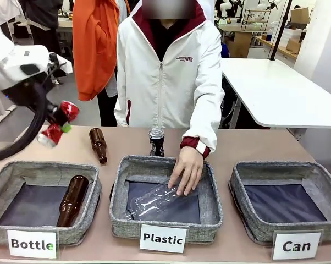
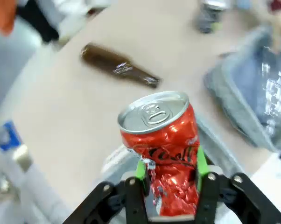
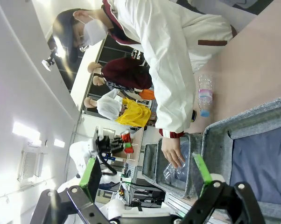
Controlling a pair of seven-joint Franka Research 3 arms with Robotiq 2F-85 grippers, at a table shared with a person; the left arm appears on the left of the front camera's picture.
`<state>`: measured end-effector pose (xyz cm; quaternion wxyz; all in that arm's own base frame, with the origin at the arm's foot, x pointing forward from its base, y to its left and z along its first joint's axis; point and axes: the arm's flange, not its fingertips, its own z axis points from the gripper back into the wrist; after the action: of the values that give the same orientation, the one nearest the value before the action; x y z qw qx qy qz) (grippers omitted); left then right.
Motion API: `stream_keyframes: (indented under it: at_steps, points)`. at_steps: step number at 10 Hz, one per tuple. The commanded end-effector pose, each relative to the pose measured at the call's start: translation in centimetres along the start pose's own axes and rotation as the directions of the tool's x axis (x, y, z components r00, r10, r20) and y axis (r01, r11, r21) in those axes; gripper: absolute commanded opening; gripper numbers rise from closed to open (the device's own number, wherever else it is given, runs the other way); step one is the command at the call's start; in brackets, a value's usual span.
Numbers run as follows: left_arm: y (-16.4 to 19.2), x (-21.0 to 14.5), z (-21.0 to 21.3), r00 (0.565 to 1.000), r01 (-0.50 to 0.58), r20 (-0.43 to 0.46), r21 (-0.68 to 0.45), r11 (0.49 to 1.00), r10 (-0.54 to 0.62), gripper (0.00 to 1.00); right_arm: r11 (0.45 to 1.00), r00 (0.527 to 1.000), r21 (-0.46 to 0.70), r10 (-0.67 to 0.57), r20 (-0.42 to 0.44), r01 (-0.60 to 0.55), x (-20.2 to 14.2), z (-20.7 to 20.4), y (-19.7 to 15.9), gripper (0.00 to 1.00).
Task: Sort the can waste into the basket.
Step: Pick up the can waste from the table and place it in the right Fabric basket.
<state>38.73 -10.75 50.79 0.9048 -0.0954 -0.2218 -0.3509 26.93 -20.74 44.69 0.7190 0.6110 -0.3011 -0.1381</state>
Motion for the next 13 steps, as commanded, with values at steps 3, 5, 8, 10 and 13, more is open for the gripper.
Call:
stream_keyframes:
  at_steps: [3,5,8,10,13]
  points:
    - [-2.7,-1.6,-0.5,0.996,0.085,0.026,-0.020,0.996,-0.084,0.00,0.999,1.000,0.025,0.024,0.016,-0.025,0.2,-0.2,0.1,1.00]
    - [-2.7,-1.6,-0.5,0.996,0.085,0.026,-0.020,0.996,-0.084,0.00,0.999,1.000,0.025,0.024,0.016,-0.025,0.2,-0.2,0.1,1.00]
    - [-2.7,-2.0,-0.7,0.995,0.097,0.041,-0.021,0.995,-0.096,0.44,0.999,1.000,0.025,0.024,0.016,-0.025,0.2,-0.2,0.1,1.00]
    - [-9.9,3.7,-1.3,0.855,0.419,0.381,-0.102,0.902,-0.353,0.44,0.999,1.000,0.025,0.024,0.016,-0.025,0.2,-0.2,0.1,1.00]
    - [-21.9,15.0,-3.6,0.700,0.620,0.485,-0.048,0.783,-0.525,0.44,0.999,1.000,0.025,0.024,0.016,-0.025,0.2,-0.2,0.1,1.00]
